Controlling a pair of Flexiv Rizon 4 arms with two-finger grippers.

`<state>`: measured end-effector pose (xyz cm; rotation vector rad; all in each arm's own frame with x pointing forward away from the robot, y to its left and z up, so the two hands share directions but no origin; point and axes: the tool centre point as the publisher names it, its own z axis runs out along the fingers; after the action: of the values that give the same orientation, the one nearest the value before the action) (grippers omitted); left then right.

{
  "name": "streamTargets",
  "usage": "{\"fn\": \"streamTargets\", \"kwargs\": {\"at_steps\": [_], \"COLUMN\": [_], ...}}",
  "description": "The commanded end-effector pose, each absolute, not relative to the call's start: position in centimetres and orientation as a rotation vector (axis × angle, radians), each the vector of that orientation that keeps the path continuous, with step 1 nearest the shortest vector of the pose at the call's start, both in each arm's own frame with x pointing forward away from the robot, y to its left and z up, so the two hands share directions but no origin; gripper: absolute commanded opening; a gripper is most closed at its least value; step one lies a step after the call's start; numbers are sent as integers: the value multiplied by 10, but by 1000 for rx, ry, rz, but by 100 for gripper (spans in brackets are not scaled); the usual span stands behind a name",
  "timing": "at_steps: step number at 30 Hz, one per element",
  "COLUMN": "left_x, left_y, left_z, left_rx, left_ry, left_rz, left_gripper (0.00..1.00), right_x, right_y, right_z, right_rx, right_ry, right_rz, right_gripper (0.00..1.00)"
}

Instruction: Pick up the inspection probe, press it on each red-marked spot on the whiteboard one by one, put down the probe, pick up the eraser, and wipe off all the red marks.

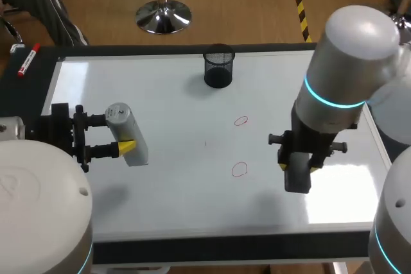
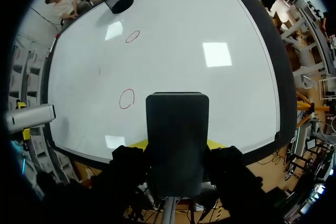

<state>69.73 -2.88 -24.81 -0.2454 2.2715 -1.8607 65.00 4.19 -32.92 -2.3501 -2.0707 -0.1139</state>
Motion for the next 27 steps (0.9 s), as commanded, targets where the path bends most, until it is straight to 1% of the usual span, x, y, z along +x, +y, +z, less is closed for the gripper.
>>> {"fn": "streamTargets", "kwargs": {"at_steps": [1,15,27], "left_x": [697,697,697], "left_y": [-29,-29,-29], "left_z": [-248,-248,-248], "left_rx": [-244,-244,-244], "left_ry": [2266,2266,2266], "left_rz": [-1862,-1862,-1862], "left_gripper": [0,0,0], "right_x": [661,667,671], "right_y": [67,129,159], "right_z": [-338,-346,-368], "right_rx": [-2356,-2241,-2249], "right_ry": [-2095,-2166,-2120], "right_rz": [-38,-40,-20], "right_gripper": [0,0,0]}}
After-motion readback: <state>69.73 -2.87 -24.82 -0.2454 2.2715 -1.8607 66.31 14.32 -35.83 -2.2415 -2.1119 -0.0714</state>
